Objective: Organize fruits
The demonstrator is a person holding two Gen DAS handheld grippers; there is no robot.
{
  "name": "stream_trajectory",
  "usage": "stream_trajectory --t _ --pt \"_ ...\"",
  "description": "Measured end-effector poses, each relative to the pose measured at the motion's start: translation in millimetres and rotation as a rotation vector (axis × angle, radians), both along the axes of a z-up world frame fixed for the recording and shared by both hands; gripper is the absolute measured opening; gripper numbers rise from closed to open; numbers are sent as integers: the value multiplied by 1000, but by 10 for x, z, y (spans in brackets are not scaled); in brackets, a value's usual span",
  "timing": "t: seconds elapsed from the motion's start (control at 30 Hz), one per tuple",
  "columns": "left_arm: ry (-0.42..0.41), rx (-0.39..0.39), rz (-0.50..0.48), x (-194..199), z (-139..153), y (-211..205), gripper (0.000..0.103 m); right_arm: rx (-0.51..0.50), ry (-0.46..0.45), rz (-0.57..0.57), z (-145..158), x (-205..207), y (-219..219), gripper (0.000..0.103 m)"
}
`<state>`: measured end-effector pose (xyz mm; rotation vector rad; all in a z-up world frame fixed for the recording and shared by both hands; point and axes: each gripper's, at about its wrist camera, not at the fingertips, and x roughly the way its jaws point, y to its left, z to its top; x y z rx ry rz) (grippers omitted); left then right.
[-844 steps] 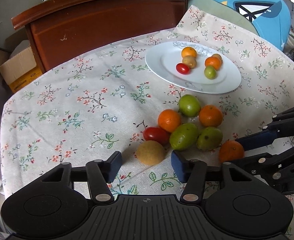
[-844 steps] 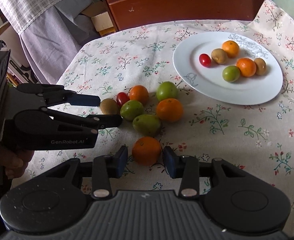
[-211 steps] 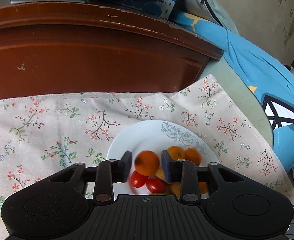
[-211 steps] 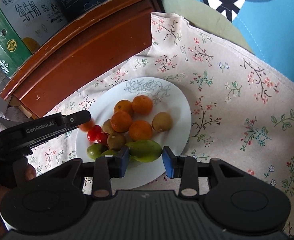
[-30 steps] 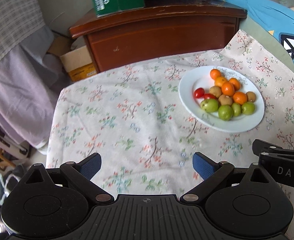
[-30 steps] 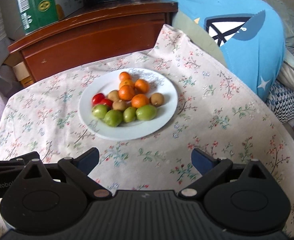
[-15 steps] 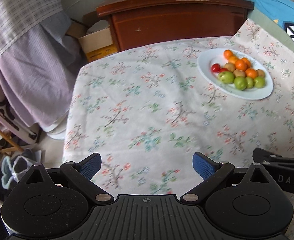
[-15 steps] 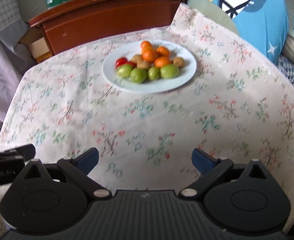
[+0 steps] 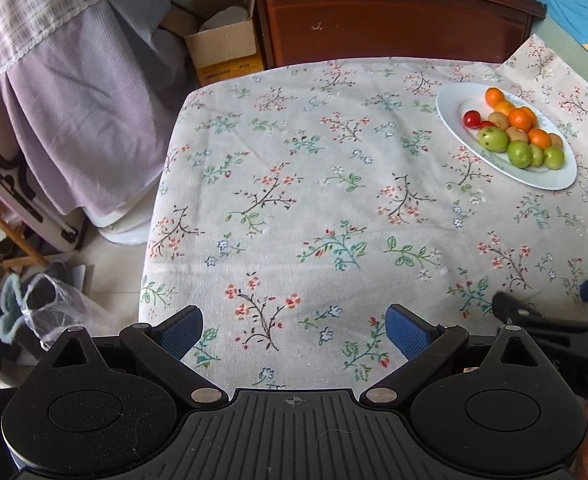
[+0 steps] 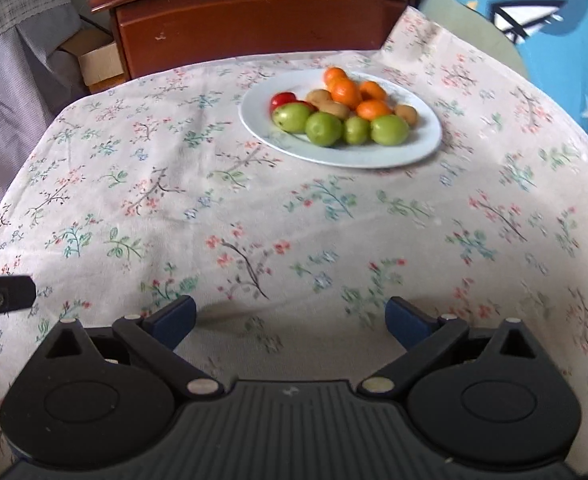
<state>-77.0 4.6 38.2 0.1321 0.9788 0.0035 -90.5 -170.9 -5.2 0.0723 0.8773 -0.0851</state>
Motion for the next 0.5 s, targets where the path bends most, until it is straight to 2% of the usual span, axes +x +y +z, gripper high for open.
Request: stream_trajectory --t 0.1,0.5 --pt "7 4 5 11 -31 28 99 -26 -20 17 -41 75 56 102" --pt "37 -4 27 53 -103 95 99 -53 -163 -41 -156 179 108 102"
